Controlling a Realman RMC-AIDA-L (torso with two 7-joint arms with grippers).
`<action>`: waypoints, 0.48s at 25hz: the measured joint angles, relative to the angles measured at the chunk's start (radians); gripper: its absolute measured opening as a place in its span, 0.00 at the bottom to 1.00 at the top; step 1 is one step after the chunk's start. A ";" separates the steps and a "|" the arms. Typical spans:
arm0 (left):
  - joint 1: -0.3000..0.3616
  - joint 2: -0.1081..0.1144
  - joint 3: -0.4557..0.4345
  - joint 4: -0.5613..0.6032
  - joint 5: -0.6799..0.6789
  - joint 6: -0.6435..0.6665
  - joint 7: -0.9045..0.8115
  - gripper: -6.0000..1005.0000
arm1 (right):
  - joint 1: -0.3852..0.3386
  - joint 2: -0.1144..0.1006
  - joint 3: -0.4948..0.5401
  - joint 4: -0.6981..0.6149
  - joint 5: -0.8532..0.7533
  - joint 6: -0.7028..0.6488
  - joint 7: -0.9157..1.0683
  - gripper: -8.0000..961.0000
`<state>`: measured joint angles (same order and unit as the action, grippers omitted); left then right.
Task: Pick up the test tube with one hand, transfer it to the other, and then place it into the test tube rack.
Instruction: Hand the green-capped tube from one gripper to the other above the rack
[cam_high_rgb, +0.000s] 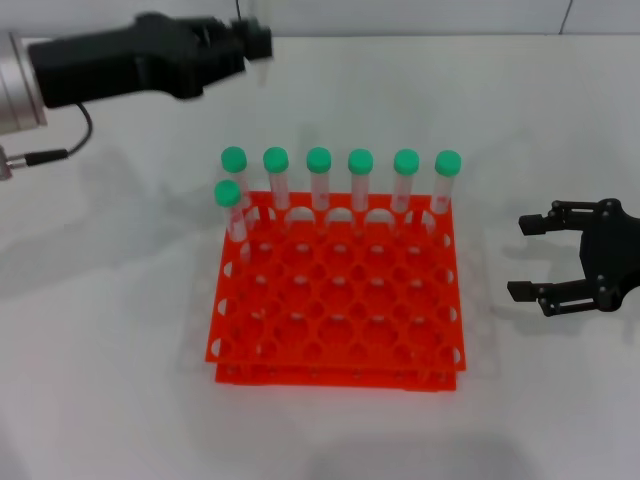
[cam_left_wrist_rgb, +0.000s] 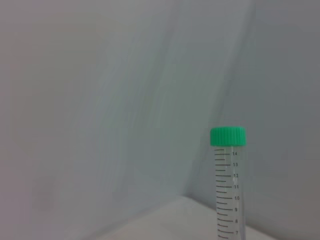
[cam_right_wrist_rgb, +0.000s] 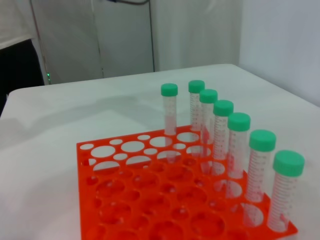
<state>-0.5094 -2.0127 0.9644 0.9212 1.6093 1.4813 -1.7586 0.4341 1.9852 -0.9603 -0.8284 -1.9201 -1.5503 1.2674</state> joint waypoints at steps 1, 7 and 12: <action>-0.028 0.016 -0.011 -0.059 0.005 0.039 0.027 0.20 | 0.001 0.001 0.000 0.000 0.002 -0.001 -0.002 0.81; -0.095 0.040 -0.009 -0.120 0.127 0.084 0.053 0.20 | -0.005 0.003 0.001 0.001 0.016 -0.004 -0.009 0.81; -0.145 0.031 -0.009 -0.119 0.277 0.093 0.050 0.20 | -0.018 0.003 0.002 0.001 0.026 -0.005 -0.017 0.81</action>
<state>-0.6546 -1.9815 0.9558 0.8024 1.8866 1.5746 -1.7082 0.4163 1.9880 -0.9587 -0.8272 -1.8946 -1.5554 1.2501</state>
